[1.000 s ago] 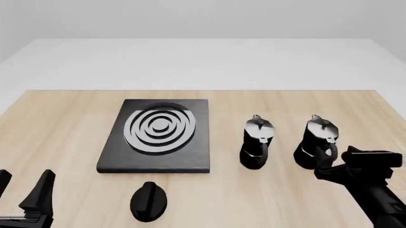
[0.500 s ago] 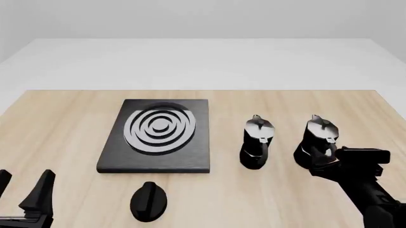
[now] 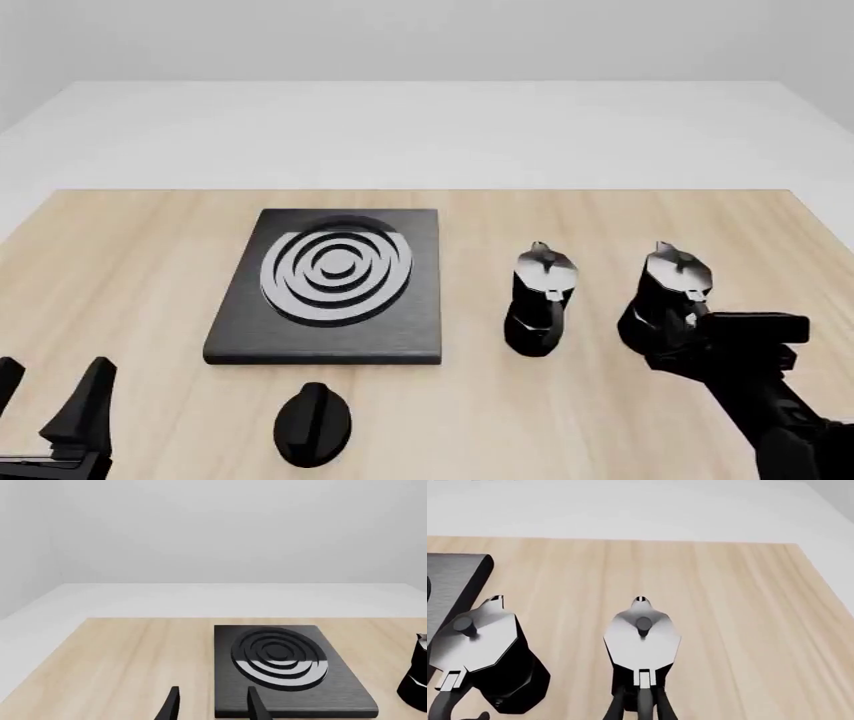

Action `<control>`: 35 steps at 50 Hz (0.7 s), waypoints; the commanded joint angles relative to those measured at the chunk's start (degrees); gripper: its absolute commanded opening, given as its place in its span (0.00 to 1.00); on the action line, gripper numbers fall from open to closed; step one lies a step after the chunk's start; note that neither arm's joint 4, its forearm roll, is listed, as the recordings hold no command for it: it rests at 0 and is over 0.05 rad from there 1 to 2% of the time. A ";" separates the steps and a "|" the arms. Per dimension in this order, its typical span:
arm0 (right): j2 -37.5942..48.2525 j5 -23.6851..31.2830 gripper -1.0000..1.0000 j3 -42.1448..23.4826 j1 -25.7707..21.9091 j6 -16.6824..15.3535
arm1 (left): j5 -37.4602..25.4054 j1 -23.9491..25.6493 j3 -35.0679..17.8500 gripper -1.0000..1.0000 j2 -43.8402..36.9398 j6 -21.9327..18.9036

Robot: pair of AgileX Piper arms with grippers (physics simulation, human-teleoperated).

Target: Put the right moka pot on the stove.

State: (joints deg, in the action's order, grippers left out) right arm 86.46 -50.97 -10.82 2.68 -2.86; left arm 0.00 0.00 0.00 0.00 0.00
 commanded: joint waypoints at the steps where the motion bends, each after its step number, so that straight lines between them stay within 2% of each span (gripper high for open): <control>1: -1.32 0.06 0.00 0.31 -0.09 -0.09 | 0.00 0.00 0.00 1.00 0.00 0.00; 22: -11.03 5.74 0.00 0.82 -0.91 1.79 | 0.00 0.00 0.00 1.00 0.00 0.00; 30: -15.07 8.79 0.00 0.29 -1.48 0.13 | 0.00 0.00 0.00 1.00 0.00 0.00; 35: -18.90 12.68 0.00 -0.88 -1.44 0.32 | 0.00 0.00 0.00 1.00 0.00 0.00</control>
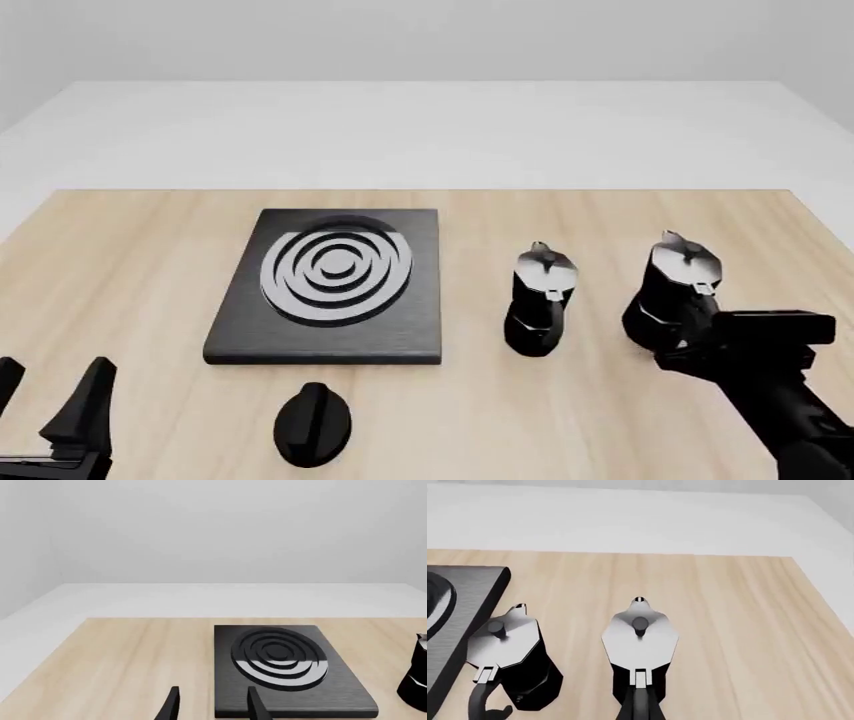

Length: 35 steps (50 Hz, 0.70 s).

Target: Put the right moka pot on the stove.

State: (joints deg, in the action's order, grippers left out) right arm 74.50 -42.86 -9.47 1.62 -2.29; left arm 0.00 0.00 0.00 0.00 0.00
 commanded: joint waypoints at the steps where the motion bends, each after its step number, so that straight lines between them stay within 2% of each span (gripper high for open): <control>1: -8.00 5.70 0.00 -2.51 -0.36 -0.16 | 0.00 0.00 0.00 1.00 0.00 0.00; 10: -12.76 10.94 0.00 -4.52 -0.99 0.08 | 0.00 0.00 0.00 1.00 0.00 0.00; 13: -15.81 14.17 0.00 -5.68 -1.68 3.27 | 0.00 0.00 0.00 1.00 0.00 0.00; 17: -17.11 16.67 0.00 -7.03 -2.36 2.15 | 0.00 0.00 0.00 1.00 0.00 0.00; 18: -19.11 19.09 0.00 -8.12 -3.47 4.66 | 0.00 0.00 0.00 1.00 0.00 0.00; 20: -19.71 19.98 0.00 -8.62 -3.76 5.09 | 0.00 0.00 0.00 1.00 0.00 0.00; 28: -25.24 29.86 0.00 -15.02 -4.83 2.85 | 0.00 0.00 0.00 1.00 0.00 0.00; 32: -26.42 32.70 0.00 -17.04 -5.13 2.26 | 0.00 0.00 0.00 1.00 0.00 0.00; 34: -27.43 34.17 0.00 -17.99 -6.14 4.74 | 0.00 0.00 0.00 1.00 0.00 0.00; 35: -27.72 34.79 0.00 -18.39 -6.26 4.75 | 0.00 0.00 0.00 1.00 0.00 0.00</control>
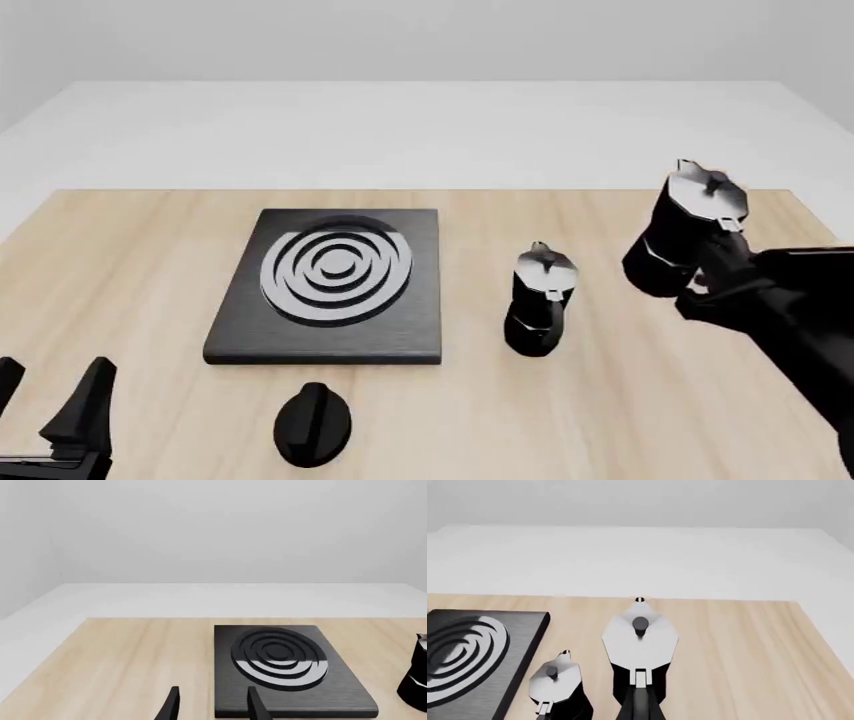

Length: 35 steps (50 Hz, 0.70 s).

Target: Put the right moka pot on the stove.

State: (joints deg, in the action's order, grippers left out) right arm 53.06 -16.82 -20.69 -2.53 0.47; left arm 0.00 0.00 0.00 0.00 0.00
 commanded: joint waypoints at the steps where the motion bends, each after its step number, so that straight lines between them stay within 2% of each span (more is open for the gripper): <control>1: -6.66 9.66 0.00 -7.87 -1.98 1.47 | 0.00 0.00 0.00 1.00 0.00 0.00; 12: -9.94 16.79 0.00 -13.71 -4.15 -0.13 | 0.00 0.00 0.00 1.00 0.00 0.00; 35: -6.80 23.14 0.00 -25.44 -7.30 -1.10 | 0.00 0.00 0.00 1.00 0.00 0.00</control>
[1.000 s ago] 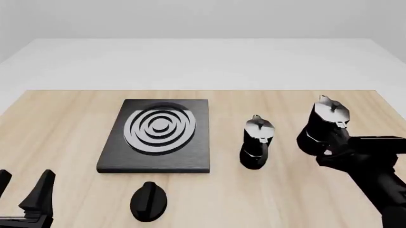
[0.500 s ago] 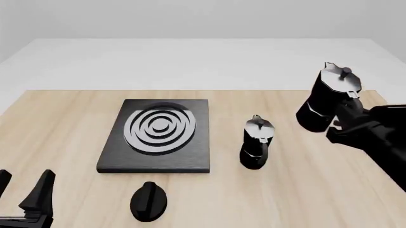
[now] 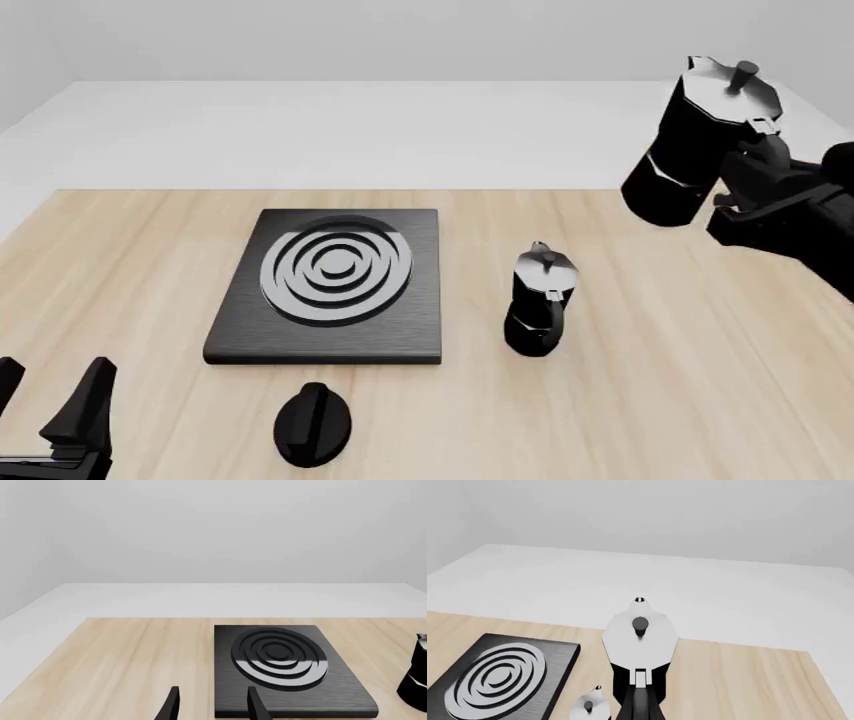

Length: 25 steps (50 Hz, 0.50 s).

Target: Put the right moka pot on the stove.

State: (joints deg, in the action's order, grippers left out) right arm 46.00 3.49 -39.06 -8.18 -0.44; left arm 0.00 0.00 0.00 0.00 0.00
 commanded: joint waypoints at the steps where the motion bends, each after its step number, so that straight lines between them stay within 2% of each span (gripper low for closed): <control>1: 0.42 3.11 0.00 -7.58 -1.94 -0.35 | 0.00 0.00 0.00 1.00 0.00 0.00; 15: 1.72 4.48 0.00 -10.55 -4.42 -0.09 | 0.00 0.00 0.00 1.00 0.00 0.00; 25: 3.85 4.47 0.00 -13.17 -8.65 0.11 | 0.00 0.00 0.00 1.00 0.00 0.00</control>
State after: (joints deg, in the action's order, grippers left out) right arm 48.89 8.06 -48.08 -13.53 -0.48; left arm 0.00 0.00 0.00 0.00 0.00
